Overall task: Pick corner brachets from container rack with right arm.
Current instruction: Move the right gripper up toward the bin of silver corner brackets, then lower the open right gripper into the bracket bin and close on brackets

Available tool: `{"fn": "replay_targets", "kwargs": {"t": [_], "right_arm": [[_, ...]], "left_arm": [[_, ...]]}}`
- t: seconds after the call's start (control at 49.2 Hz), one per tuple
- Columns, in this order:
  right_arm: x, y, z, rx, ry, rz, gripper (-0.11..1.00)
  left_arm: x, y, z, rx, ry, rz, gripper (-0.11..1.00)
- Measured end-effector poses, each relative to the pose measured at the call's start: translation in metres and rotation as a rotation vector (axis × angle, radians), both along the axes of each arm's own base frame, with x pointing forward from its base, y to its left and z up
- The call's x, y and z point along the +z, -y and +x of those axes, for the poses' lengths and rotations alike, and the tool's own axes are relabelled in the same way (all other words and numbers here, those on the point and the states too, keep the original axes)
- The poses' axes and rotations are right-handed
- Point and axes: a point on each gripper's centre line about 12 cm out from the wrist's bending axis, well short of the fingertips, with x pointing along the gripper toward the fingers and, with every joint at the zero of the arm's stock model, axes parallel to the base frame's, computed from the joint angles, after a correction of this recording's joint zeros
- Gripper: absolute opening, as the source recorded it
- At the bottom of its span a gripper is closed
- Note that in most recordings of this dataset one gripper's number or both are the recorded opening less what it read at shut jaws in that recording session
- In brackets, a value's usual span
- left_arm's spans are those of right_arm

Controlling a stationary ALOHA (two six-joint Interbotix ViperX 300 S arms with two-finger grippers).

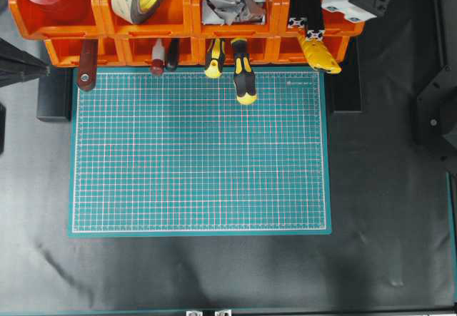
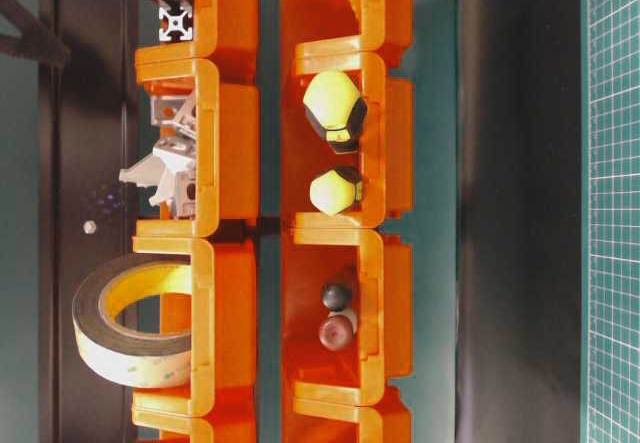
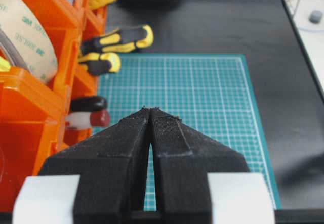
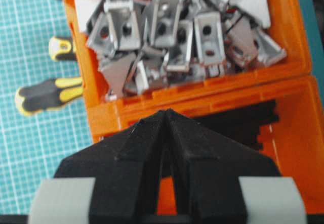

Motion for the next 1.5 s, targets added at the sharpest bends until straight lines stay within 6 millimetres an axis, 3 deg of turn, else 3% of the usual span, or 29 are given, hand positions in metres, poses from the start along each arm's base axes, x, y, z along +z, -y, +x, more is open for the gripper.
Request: {"fn": "replay_targets", "kwargs": {"t": [0.224,0.325,0.651,0.955,1.504], "right_arm": [[-0.009,0.004,0.013,0.005,0.004,-0.005,0.70],[-0.015,0.004,0.021,0.020,-0.007,-0.010,0.85],[-0.022,0.004,0.039,0.032,0.000,-0.001,0.86],[-0.041,0.005,0.059,0.039,-0.021,0.036,0.86],[-0.069,0.015,0.078,0.019,-0.070,0.057,0.85]], "left_arm": [[0.000,0.000,0.000,-0.002,0.000,0.000,0.00],[0.000,0.000,0.000,0.000,-0.002,0.001,0.00],[0.000,0.000,0.000,0.000,0.000,0.000,0.00],[0.000,0.000,0.000,0.000,0.002,0.001,0.00],[0.001,0.000,-0.001,0.002,0.003,0.002,0.00]]}}
